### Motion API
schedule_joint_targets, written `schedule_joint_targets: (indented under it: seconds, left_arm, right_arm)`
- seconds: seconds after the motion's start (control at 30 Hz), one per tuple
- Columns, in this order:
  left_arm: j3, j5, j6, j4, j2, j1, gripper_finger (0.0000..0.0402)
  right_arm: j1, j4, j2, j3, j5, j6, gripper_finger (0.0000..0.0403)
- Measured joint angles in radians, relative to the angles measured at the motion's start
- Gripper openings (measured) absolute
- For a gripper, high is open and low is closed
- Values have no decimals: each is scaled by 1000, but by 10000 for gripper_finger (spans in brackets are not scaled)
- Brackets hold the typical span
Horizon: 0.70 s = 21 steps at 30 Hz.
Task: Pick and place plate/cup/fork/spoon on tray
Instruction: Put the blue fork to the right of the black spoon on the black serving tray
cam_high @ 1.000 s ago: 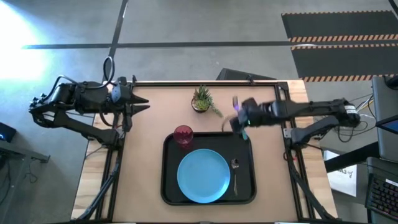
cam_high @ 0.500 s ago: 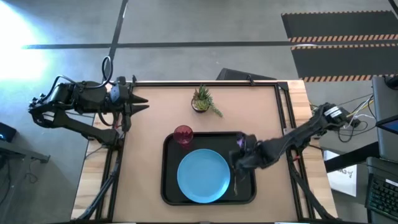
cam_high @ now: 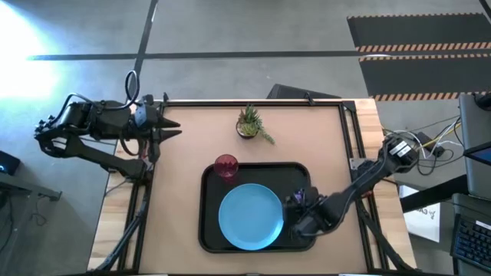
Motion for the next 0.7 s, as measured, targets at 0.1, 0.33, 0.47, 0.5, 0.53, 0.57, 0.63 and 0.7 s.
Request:
schedule_joint_targets:
  seconds: [0.1, 0.33, 0.47, 0.5, 0.53, 0.57, 0.63, 0.7]
  left_arm:
    - [0, 0, -1, -8, -1, 0, 73]
    - [0, 0, -2, -9, 0, 0, 73]
    - [0, 0, -3, -9, 0, 0, 73]
    - [0, 0, -4, -9, 0, 0, 73]
    - [0, 0, -5, -9, 0, 0, 73]
    - [0, 0, -5, -9, 0, 0, 73]
    - [0, 0, -7, -9, 1, 0, 73]
    - [0, 0, -8, -9, 2, 0, 73]
  right_arm:
    - [33, -2, 10, -4, -29, 63, 9]
    - [58, 1, 8, -13, -28, 100, 9]
    - [58, 7, 14, -22, -21, 72, 9]
    - [58, 9, 15, -27, -22, 71, 9]
    - [58, 17, 17, -32, -22, 71, 9]
    - [58, 29, 17, -37, -22, 71, 9]
    - [58, 46, 18, -48, -22, 68, 9]
    - [58, 73, 18, -65, -21, 68, 9]
